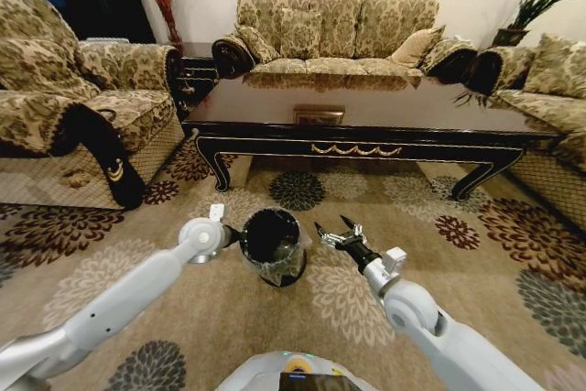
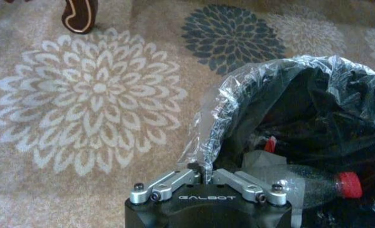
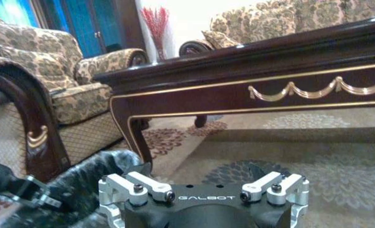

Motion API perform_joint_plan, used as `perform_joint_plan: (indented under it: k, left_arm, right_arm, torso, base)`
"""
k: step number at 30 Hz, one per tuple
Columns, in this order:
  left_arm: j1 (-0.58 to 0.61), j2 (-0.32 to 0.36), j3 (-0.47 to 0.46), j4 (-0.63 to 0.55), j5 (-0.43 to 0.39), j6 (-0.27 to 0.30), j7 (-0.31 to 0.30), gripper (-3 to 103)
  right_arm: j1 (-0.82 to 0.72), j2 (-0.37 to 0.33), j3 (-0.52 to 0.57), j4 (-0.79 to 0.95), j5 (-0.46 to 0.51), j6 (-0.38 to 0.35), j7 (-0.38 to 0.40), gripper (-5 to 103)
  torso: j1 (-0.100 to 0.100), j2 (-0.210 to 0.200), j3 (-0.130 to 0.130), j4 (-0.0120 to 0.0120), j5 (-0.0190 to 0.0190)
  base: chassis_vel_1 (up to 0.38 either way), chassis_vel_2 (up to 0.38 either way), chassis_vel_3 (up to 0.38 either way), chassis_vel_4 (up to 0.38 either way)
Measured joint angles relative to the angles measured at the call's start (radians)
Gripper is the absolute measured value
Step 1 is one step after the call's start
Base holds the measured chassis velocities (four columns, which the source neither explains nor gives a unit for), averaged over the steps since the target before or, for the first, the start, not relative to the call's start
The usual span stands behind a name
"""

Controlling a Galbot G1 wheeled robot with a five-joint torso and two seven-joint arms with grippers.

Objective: Move to the front of the table and pick up the trash from the floor, then place it into the trash bin.

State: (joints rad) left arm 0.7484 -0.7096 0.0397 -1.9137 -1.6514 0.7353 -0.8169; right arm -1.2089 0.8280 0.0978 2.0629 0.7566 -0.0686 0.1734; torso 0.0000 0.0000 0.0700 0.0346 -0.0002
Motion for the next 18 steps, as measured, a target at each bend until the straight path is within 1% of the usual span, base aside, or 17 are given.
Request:
perform_joint_plan:
  k: [6, 10, 15, 17, 18]
  left_arm:
    - [0.014, 0.006, -0.017, 0.002, 0.003, 0.0, 0.013, 0]
    - [0.023, 0.01, -0.028, 0.009, 0.008, 0.0, 0.021, 0]
    - [0.024, 0.01, -0.033, 0.018, 0.013, 0.0, 0.029, 0]
    - [0.025, 0.01, -0.035, 0.023, 0.017, 0.0, 0.034, 0]
    - [0.025, 0.01, -0.035, 0.023, 0.017, 0.0, 0.034, 0]
  right_arm:
    - [0.008, 0.005, -0.002, -0.036, -0.002, 0.004, -0.002, 100]
    - [0.016, 0.011, -0.007, -0.074, -0.01, 0.014, -0.002, 100]
    - [0.034, 0.028, -0.011, -0.149, -0.03, 0.057, 0.003, 100]
    - [0.048, 0.037, -0.01, -0.201, -0.037, 0.067, 0.002, 100]
    - [0.048, 0.037, -0.01, -0.201, -0.037, 0.067, 0.002, 100]
  torso:
    - [0.0, 0.0, 0.0, 0.0, 0.0]
    - [0.0, 0.0, 0.0, 0.0, 0.0]
    - [0.0, 0.0, 0.0, 0.0, 0.0]
    - [0.0, 0.0, 0.0, 0.0, 0.0]
    - [0.0, 0.0, 0.0, 0.0, 0.0]
  base:
    - [0.0, 0.0, 0.0, 0.0]
    - [-0.063, 0.068, 0.07, -0.07]
    - [-0.105, 0.124, 0.111, -0.13]
    - [-0.08, 0.104, 0.097, -0.08]
    - [-0.066, 0.098, 0.097, -0.044]
